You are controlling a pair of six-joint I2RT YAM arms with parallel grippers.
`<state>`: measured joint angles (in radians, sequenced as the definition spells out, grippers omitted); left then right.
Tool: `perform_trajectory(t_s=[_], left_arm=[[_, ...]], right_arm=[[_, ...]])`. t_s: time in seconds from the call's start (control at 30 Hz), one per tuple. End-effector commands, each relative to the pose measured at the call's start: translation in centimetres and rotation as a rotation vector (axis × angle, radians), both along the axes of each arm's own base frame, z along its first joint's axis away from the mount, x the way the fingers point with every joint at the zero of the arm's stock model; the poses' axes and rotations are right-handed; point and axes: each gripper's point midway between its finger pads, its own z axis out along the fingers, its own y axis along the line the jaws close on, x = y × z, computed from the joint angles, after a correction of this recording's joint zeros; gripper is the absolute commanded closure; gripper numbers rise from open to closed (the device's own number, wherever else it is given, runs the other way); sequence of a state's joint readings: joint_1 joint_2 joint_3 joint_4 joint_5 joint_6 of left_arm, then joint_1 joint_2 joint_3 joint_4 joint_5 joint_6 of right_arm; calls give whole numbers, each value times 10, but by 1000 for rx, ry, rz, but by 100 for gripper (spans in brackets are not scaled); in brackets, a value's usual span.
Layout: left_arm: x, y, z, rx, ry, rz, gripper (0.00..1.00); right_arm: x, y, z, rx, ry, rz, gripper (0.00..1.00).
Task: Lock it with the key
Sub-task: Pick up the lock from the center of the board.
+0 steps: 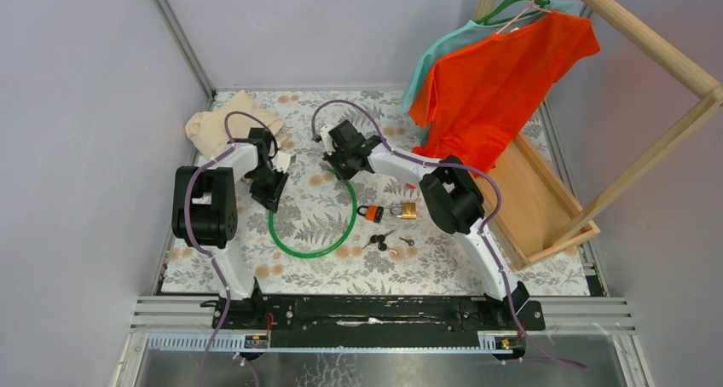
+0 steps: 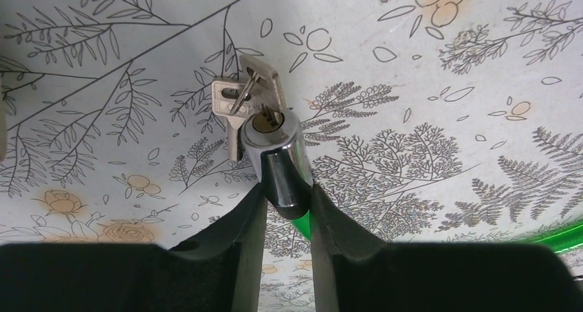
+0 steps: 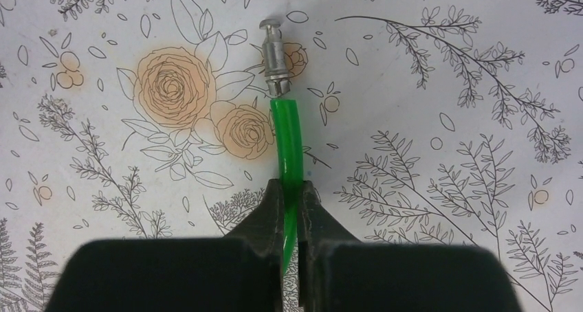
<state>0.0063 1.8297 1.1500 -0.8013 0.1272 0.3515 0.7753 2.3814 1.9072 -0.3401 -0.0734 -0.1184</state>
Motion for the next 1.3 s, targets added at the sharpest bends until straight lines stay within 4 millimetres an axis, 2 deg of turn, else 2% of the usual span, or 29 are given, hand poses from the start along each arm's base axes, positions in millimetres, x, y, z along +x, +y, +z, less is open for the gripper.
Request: perform_trajectory(t_s=[0.0, 0.17, 0.43, 0.6, 0.93, 1.07, 1.27], left_arm=[[39, 0, -9, 9, -157, -5, 100], [49, -10, 10, -46, -251, -17, 100], [61, -34, 53, -175, -367, -58, 100], [66, -42, 71, -224, -406, -48, 100], [81, -60, 129, -335, -549, -22, 100], [78, -72, 142, -408, -584, -21, 100], [72, -81, 150, -458, -602, -28, 100]], right_arm=[[-7, -6, 6, 11, 38, 30, 100], [-8, 6, 54, 148, 46, 84, 100], [-33, 14, 118, 337, 78, 237, 100], [-44, 13, 130, 362, 78, 282, 100], [-53, 12, 148, 394, 83, 305, 100], [-59, 14, 153, 425, 103, 310, 100], [-69, 16, 158, 457, 130, 330, 100]])
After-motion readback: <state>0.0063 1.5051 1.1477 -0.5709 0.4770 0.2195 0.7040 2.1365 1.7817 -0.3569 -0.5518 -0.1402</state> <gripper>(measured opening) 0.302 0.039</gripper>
